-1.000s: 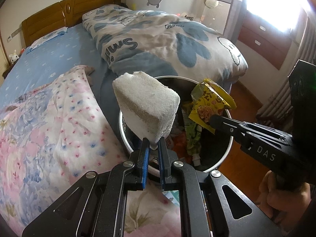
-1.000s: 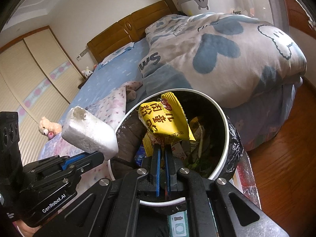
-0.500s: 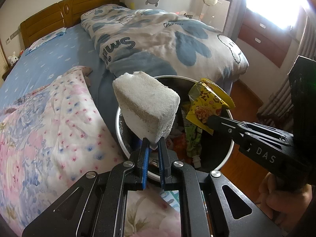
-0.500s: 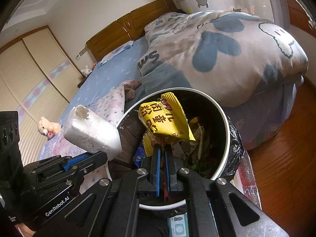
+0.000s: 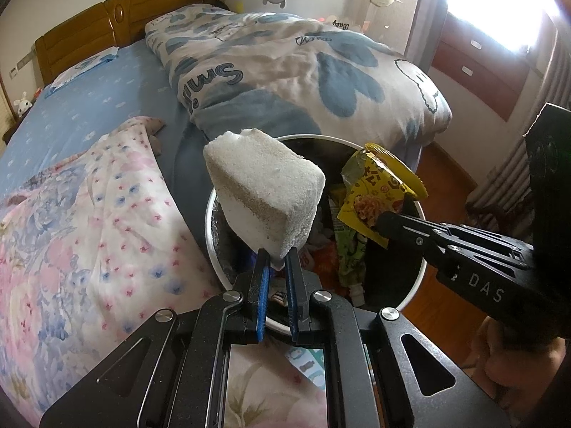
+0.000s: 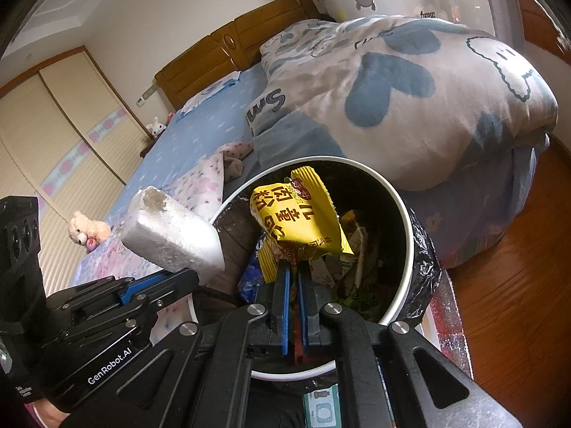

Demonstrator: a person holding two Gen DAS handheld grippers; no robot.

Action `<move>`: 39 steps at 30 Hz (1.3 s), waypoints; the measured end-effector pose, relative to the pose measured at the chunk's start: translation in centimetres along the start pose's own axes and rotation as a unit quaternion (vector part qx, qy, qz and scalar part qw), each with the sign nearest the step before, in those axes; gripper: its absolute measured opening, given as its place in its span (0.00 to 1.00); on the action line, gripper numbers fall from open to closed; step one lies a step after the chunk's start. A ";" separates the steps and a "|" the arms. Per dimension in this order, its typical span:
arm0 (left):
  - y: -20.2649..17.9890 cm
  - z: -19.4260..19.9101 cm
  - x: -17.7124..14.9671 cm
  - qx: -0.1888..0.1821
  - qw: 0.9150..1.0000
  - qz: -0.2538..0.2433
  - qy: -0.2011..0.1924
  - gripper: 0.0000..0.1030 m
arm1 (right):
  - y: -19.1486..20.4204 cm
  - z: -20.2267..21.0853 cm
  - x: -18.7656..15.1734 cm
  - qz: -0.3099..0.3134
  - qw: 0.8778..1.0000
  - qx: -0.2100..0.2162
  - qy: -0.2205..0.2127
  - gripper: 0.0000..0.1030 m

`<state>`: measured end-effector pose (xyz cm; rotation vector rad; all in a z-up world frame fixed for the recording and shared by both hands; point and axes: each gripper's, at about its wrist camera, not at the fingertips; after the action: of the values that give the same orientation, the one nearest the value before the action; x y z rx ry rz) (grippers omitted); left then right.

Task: Collect trash
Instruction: 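Lower the white box and yellow wrapper into the bin with both tools, then open both tools to drop the box and wrapper into the bin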

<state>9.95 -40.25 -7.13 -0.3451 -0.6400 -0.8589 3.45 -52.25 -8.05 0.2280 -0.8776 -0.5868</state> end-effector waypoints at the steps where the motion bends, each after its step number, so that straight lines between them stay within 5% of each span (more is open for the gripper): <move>1: 0.0 0.0 0.0 0.000 1.000 0.000 0.000 0.08 | 0.0 -0.1 0.1 0.000 1.000 0.000 0.001 0.04; 17: 0.0 -0.3 0.2 -0.008 1.000 0.002 0.007 0.12 | -0.3 -0.7 0.3 -0.006 1.000 0.000 0.008 0.09; 20: 0.2 -0.1 0.1 -0.008 1.000 0.004 0.008 0.18 | -0.4 -0.6 0.4 -0.009 1.000 -0.001 0.011 0.09; 22: 0.4 0.1 0.0 -0.005 1.000 0.008 0.006 0.32 | -0.6 -0.6 0.5 -0.013 1.000 -0.002 0.012 0.11; 25: 0.8 0.7 -0.3 -0.004 1.000 0.012 0.000 0.38 | -0.7 -0.3 0.4 -0.019 1.000 -0.002 0.009 0.26; 29: 1.3 1.9 -0.9 -0.002 1.000 0.019 -0.009 0.39 | -0.5 0.7 0.0 -0.023 1.000 -0.002 -0.003 0.30; 35: 2.7 5.7 -3.5 0.015 0.997 0.059 -0.043 0.54 | 0.4 3.1 -0.9 -0.026 0.999 -0.001 -0.033 0.49; 39: 3.5 8.4 -5.6 0.032 0.994 0.084 -0.066 0.62 | 2.0 4.9 -2.0 -0.019 0.998 0.004 -0.052 0.69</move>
<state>6.82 -30.43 -4.42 -0.3935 -0.7485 -0.6575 -0.60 -49.22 -5.46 0.2238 -0.9787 -0.6359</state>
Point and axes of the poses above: each gripper's, at about its wrist camera, not at the fingertips, and z roughly against the way its jaws point, y to its left, x to its top, and after that the axes turned 4 degrees about -y, right-handed
